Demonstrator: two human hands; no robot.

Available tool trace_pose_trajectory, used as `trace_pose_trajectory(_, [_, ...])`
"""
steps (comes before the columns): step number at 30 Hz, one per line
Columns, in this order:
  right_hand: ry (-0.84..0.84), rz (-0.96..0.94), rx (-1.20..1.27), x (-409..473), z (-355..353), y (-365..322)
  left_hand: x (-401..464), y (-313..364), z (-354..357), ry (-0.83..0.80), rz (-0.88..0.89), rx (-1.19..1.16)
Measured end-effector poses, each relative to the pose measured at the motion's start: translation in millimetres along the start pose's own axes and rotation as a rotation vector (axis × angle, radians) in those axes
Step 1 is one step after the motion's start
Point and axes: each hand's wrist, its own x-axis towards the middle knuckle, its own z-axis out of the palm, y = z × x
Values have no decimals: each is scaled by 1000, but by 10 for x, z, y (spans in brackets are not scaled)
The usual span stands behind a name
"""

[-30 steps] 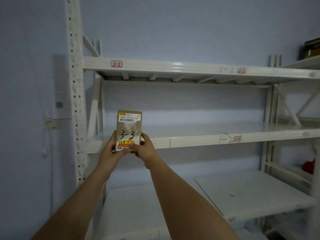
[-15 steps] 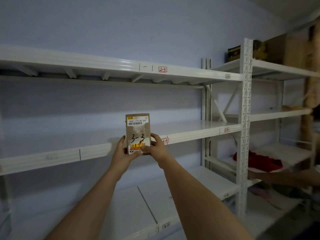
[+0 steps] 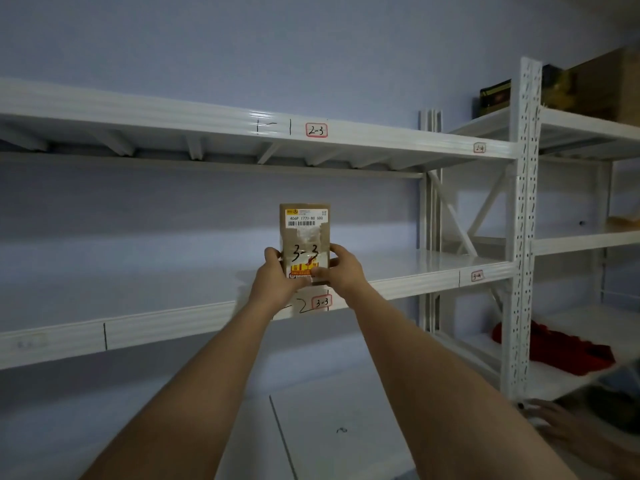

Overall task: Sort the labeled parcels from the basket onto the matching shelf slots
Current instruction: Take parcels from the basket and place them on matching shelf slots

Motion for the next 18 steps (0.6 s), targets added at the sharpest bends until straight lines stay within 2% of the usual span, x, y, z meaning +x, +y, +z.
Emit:
trace_pose_trajectory(8, [16, 6, -147, 455, 53, 297, 457, -302, 288, -3, -35, 98])
trace_pose_trajectory(18, [-26, 10, -196, 622, 15, 623, 478, -432, 507, 24, -52, 222])
